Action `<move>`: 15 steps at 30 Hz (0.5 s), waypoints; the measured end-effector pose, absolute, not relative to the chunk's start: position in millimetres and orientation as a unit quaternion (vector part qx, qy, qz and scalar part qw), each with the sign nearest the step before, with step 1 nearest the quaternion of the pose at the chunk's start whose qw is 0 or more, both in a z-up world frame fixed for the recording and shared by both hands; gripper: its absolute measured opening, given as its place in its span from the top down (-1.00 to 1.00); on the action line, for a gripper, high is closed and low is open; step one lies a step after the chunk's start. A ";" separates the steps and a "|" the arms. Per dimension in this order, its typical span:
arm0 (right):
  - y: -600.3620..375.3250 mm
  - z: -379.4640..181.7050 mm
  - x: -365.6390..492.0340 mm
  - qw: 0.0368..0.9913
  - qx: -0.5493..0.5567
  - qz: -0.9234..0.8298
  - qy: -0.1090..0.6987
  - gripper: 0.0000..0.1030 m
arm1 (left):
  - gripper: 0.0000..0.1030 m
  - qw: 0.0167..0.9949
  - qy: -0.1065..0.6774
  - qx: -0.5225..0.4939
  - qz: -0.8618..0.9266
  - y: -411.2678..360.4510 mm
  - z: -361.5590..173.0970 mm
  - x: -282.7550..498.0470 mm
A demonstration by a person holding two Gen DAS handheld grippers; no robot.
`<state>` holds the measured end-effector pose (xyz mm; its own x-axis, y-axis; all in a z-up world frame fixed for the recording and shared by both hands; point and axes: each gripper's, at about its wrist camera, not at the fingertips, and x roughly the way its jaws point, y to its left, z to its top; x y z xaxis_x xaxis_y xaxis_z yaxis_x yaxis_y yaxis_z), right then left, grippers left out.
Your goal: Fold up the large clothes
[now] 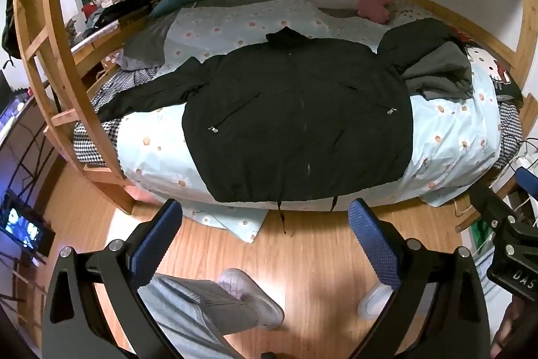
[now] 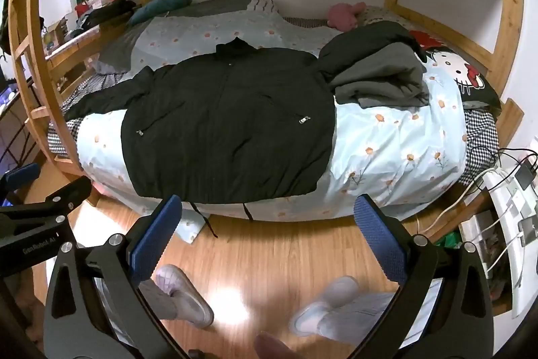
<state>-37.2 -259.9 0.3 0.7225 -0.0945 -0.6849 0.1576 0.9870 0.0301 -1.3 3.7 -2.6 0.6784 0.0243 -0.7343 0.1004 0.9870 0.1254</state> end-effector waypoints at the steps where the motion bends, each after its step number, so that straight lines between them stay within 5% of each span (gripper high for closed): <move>1: -260.0 0.2 -37.2 0.927 0.044 -0.067 0.366 -0.95 | -0.89 0.913 0.401 0.078 -0.020 3.4 -2.9 -1.0; 15: -260.4 -0.8 -36.9 0.927 0.043 -0.067 0.367 -0.95 | -0.89 0.912 0.402 0.081 -0.019 2.2 -3.6 -1.2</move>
